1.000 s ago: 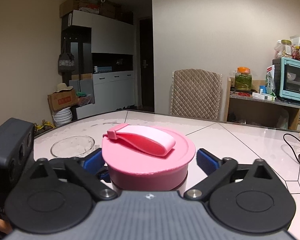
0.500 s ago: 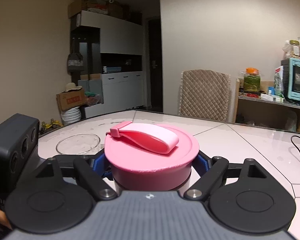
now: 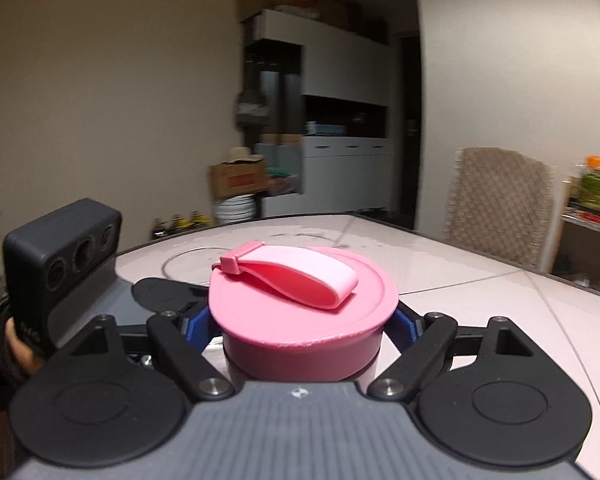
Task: Unscrew bottle cap and pour
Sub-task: 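Twist the pink lid with the right gripper while the left gripper holds the bottle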
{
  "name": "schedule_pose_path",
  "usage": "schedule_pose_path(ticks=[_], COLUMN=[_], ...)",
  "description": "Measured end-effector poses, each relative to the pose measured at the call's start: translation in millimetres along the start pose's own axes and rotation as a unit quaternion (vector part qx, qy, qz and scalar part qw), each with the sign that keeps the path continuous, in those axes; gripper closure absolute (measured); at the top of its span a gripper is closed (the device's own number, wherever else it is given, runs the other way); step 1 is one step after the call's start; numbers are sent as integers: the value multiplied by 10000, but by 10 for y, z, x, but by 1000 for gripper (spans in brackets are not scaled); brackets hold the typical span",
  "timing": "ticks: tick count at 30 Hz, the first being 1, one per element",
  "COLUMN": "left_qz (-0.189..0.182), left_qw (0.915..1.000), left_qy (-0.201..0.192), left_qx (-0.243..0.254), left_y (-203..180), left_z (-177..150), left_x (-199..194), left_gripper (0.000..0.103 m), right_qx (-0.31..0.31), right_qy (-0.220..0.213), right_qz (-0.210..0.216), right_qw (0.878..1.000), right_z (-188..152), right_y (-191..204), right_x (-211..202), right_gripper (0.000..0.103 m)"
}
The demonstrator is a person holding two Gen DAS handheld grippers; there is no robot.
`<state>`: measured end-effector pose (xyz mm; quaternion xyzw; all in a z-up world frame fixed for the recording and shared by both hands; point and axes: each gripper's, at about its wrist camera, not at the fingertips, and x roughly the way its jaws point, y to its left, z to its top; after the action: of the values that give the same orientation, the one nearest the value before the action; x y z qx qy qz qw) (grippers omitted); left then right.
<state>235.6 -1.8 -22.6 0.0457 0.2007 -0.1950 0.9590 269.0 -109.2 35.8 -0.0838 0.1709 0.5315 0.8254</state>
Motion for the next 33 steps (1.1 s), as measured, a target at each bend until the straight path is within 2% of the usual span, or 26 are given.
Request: schedule_pose_path(ticks=[1,4,8,11,15,22,23,24,25,26,29,33], left_qz=[-1,-5,-6,-12,-17,-12,-13,-15,-10,-5,-3,-1], left_qw=[10000,10000,10000,10000,10000,10000,10000,10000,10000,10000,10000,10000], left_qy=[0,-2,0,-2,-2,-1,-1,-2,-1,0,0,0], left_qx=[0,1,1,0,1,1,-1,-3,-1,2,4,6], left_y=[1,22,22,29,42,38,39,42,30,23,23,17], left_z=[-2,-5,2,1,-1,2,2,0,-1,-4,-2,-4], left_x=[1,7,14,16,12,18,20,20,17,14,17,29], left_gripper=[13,13,13,13,13,13,13,13,13,13,13,13], right_qx=[14,-101,-299,-384,-409,-378,-356,-340,-351,-402,-358,-224], right_qy=[1,-19,-66,-74,-61,-31,-38,-11,21,78,42,-105], right_qz=[220,445,986,1200,1280,1259,1223,1115,1038,886,808,215], right_qw=[9998,9990,9947,9920,9909,9913,9918,9932,9940,9952,9961,9995], right_z=[5,21,41,70,98,81,69,59,47,36,28,28], right_y=[-61,-104,-234,-291,-276,-320,-320,-304,-292,-230,-150,24], right_x=[-2,-1,13,41,50,38,29,28,29,11,-29,-161], right_gripper=[18,18,18,18,18,18,14,4,0,0,0,0])
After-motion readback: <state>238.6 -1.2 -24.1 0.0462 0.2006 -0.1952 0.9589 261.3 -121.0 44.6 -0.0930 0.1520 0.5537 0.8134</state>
